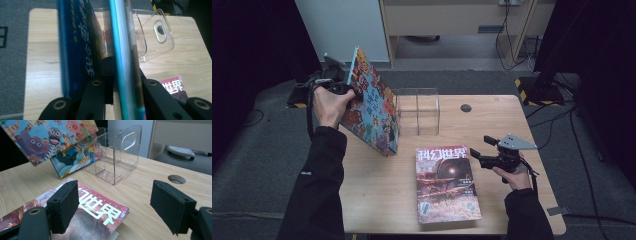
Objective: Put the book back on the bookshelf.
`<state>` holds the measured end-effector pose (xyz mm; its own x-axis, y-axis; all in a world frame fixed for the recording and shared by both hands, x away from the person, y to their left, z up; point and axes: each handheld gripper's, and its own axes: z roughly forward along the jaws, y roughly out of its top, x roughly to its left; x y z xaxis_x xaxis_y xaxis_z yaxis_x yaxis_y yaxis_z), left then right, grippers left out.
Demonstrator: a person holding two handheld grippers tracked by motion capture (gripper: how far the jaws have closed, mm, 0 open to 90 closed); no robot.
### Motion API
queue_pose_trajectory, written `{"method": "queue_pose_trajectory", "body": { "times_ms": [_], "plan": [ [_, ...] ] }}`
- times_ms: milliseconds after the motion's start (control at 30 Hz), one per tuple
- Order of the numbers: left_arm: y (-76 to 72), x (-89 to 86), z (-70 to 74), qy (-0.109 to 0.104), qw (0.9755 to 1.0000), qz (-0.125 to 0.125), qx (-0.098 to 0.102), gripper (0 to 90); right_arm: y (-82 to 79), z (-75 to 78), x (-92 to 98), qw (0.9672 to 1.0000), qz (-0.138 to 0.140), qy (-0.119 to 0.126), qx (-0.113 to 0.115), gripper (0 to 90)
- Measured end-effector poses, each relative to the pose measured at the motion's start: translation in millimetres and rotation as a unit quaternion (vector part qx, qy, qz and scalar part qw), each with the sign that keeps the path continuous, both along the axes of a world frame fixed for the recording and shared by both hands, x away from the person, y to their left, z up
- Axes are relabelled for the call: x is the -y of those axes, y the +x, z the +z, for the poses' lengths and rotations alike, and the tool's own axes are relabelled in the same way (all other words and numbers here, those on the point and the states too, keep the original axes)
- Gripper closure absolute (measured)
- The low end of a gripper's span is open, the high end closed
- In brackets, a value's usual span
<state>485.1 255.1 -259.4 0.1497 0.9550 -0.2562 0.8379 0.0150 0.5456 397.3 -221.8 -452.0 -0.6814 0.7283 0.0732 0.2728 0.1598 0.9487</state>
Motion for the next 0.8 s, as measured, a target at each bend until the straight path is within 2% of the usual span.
{"method": "queue_pose_trajectory", "body": {
  "times_ms": [300, 467, 633, 800],
  "plan": [
    [19.5, 10.2, -29.4, 0.004, 0.9998, -0.002, -0.018, 78.2, 0.4, -0.4, 0.6, 1.0000, 0.001, -0.004, -0.001, 22.8],
    [22.6, 13.0, -37.6, 0.010, 0.9997, -0.002, -0.020, 78.0, 0.7, -1.0, 0.4, 1.0000, 0.001, -0.005, -0.002, 22.8],
    [27.2, 15.4, -53.6, 0.015, 0.9994, -0.004, -0.030, 77.8, 0.4, -1.1, -0.2, 1.0000, 0.002, -0.007, -0.001, 22.8],
    [28.4, 17.6, -55.2, 0.026, 0.9993, -0.012, -0.026, 77.6, 1.3, -2.3, -0.1, 0.9999, 0.002, -0.010, -0.004, 22.8]
  ]
}}
